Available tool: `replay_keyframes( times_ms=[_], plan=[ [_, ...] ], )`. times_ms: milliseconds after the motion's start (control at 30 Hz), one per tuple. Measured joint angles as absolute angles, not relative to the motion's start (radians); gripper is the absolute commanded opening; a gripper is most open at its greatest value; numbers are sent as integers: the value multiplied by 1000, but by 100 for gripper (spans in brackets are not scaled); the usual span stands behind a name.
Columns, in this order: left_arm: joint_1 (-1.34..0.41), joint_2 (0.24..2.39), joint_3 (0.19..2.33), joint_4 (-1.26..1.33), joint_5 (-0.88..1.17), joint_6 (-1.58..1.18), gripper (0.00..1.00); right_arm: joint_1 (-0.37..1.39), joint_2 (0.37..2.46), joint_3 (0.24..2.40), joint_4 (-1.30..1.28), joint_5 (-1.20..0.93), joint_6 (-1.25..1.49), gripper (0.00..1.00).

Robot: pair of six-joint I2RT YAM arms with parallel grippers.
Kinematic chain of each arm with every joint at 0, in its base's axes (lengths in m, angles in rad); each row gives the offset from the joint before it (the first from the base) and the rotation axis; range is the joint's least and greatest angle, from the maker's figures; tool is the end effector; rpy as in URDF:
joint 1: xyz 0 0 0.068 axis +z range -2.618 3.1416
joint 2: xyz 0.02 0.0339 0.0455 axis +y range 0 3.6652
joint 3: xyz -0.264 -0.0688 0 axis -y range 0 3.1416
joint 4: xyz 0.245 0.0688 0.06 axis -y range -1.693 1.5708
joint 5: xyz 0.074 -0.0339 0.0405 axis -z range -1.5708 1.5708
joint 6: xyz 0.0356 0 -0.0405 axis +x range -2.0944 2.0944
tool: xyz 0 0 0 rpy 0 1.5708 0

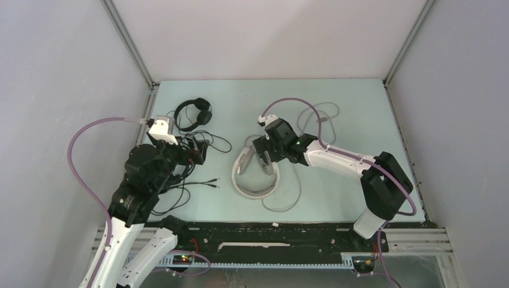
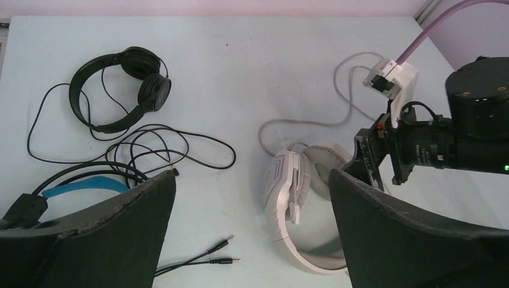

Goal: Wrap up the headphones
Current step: Pick up the headphones from the center of the board.

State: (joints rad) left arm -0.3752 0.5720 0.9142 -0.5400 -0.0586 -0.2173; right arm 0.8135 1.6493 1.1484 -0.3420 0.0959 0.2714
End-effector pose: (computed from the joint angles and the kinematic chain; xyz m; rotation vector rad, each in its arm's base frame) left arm 0.1088 -0.0406 0.3736 0.0979 1.7809 -0.3766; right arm 0.2479 0.2573 0.2300 -0.6114 2.3669 0.3802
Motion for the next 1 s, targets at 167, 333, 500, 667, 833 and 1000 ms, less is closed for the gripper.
replay_keyframes(
  times_ms=[167,333,500,667,833,1000],
  plan=[
    [-375,572,914,-540,-60,-217,100,809,1698,1156,-340,112,260,84],
    [-375,572,914,-540,-70,-217,100,809,1735,1177,-341,110,261,65],
    [-375,574,914,-540,-76,-217,100,809,1739,1187,-342,124,260,43],
    [-375,578,914,-540,-81,-217,100,782,1736,1187,-363,139,281,31],
    [-375,583,914,-541,-94,-217,100,728,1679,1186,-398,106,319,29],
    [-375,585,914,-541,-102,-217,100,663,1552,1180,-408,41,379,27]
  ],
)
